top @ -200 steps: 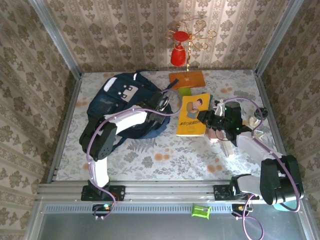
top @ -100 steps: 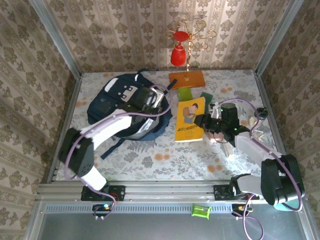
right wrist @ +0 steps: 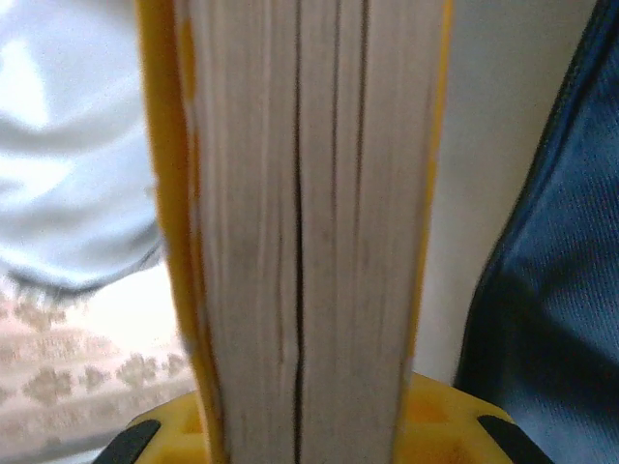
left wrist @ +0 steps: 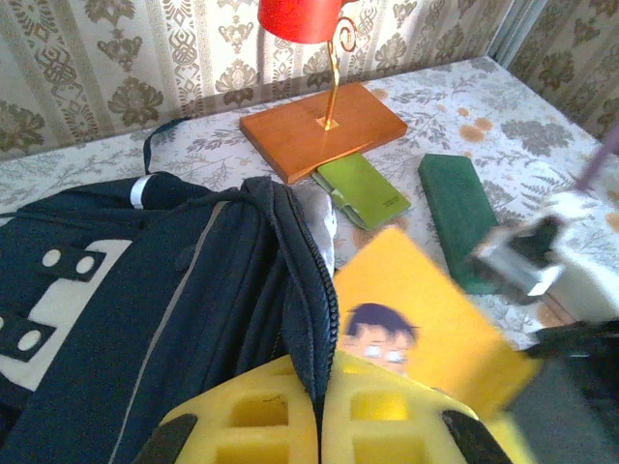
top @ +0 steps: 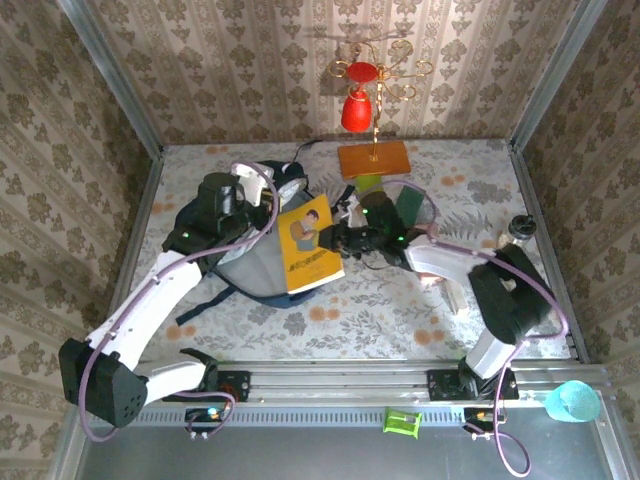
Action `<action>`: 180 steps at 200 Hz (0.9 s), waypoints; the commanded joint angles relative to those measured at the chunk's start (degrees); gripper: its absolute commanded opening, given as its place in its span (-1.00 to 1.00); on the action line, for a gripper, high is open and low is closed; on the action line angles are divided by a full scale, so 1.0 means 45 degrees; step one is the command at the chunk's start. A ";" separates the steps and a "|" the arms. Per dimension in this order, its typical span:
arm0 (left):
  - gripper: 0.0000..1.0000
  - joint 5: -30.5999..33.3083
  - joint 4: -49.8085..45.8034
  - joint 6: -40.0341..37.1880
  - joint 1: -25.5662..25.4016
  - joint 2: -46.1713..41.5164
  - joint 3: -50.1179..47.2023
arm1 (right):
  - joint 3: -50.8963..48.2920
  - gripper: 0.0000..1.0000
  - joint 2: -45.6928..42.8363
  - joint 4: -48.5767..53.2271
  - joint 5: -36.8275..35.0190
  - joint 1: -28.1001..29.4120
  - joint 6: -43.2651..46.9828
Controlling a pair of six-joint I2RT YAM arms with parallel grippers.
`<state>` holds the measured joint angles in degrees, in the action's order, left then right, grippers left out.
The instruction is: Pack books, pencil case, and school supplies into a backpack
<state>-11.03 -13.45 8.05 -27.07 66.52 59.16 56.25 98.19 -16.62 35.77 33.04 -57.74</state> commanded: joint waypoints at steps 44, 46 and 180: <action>-1.00 -0.0600 0.1029 0.1378 0.0120 0.0079 0.0986 | 0.3922 -1.00 0.4470 -0.4065 -0.5069 0.1525 -0.4518; -1.00 -0.0597 0.1020 0.1414 0.0118 0.0095 0.0988 | 0.4023 -1.00 0.4528 -0.4022 -0.5222 0.1565 -0.4495; -1.00 -0.0982 0.0940 0.2382 0.0560 0.0330 0.1632 | 1.0298 -0.59 0.8851 -0.2679 -1.1738 0.3246 -0.4282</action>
<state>-13.65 -14.20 17.02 -26.26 68.82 62.37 96.64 137.16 -26.61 -10.83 47.33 -80.84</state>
